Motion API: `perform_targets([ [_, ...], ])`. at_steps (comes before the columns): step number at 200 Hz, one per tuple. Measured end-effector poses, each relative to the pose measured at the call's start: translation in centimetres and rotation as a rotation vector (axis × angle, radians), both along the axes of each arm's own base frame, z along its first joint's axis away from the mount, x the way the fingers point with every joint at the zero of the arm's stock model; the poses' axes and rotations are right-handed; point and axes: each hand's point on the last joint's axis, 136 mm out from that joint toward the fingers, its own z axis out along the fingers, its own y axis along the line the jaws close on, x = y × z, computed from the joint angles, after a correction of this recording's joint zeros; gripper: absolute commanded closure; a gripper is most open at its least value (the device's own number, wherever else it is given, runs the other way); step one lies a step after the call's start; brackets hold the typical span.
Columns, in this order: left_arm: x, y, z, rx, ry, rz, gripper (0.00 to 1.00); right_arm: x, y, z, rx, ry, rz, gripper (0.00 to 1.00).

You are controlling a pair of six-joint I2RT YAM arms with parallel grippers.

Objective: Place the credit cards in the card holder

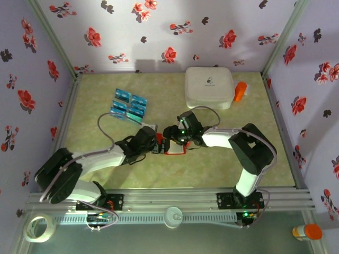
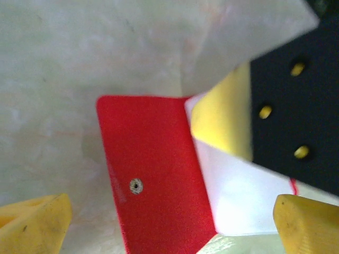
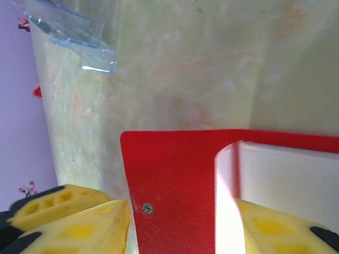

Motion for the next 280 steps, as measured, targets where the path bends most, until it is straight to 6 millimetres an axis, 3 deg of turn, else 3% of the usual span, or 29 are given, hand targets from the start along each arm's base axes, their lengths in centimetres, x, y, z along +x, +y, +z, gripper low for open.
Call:
perform_targets([
  [66,0.3,4.4,1.9,-0.080,-0.030,0.126,0.00,-0.2,2.2,1.4,0.025,-0.020,0.019,0.45],
  [131,1.4,8.5,2.1,-0.081,-0.003,0.266,0.00,-0.4,3.4,-1.4,0.003,0.018,0.011,0.45],
  [167,2.2,11.1,1.7,-0.055,0.036,0.344,0.00,-0.5,3.3,-1.6,0.017,0.017,0.002,0.45],
  [194,4.3,12.9,3.9,-0.070,0.011,0.398,0.00,-0.5,3.4,-1.6,0.023,0.013,0.000,0.45],
  [230,8.7,16.0,6.9,-0.078,-0.028,0.469,0.00,-0.5,3.4,-1.6,0.027,0.010,0.001,0.45],
  [255,11.8,18.7,7.6,-0.071,-0.025,0.514,0.00,-0.5,3.4,-1.6,0.027,0.010,0.001,0.45],
  [280,14.8,21.6,7.0,-0.071,-0.005,0.559,0.00,-0.5,3.4,-1.6,0.027,0.009,0.002,0.45],
])
